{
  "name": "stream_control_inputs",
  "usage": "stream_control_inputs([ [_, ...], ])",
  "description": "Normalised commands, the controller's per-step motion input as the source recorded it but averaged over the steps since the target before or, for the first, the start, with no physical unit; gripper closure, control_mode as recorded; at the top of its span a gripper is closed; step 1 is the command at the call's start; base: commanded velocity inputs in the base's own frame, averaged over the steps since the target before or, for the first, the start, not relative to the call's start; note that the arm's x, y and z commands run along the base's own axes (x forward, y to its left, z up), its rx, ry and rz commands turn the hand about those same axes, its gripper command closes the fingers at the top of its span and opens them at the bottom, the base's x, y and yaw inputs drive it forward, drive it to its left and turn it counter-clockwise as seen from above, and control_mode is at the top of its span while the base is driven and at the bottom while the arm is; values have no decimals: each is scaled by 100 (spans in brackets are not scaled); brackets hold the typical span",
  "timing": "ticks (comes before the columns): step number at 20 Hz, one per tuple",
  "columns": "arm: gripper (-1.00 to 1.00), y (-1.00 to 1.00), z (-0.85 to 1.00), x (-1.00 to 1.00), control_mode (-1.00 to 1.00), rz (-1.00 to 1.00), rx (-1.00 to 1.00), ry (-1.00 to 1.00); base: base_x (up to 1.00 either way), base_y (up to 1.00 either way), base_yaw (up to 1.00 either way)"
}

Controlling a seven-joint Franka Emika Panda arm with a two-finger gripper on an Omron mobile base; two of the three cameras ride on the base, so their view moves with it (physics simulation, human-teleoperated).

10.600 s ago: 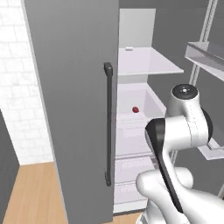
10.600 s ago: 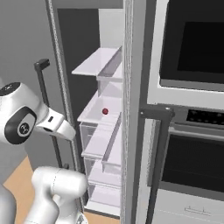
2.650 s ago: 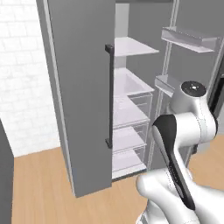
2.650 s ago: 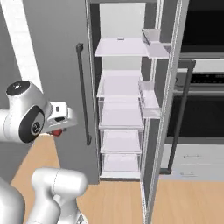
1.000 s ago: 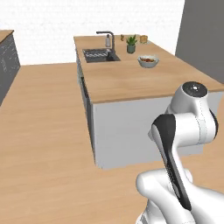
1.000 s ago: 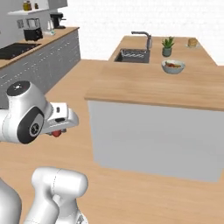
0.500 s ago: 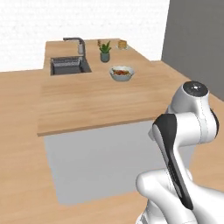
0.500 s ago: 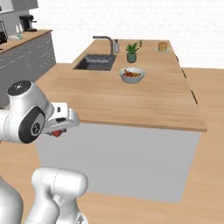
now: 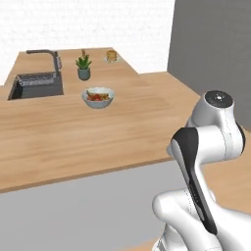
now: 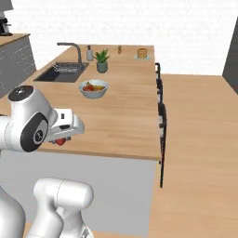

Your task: Take the strawberry from the fridge and place it on top of the pancake, located on the dining counter.

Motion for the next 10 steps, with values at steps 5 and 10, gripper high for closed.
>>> stream_control_inputs([
  [5,100,0,0,0,100,0,0,0,56,-100,-7],
  [10,100,0,0,0,100,0,0,0,33,-100,-7],
])
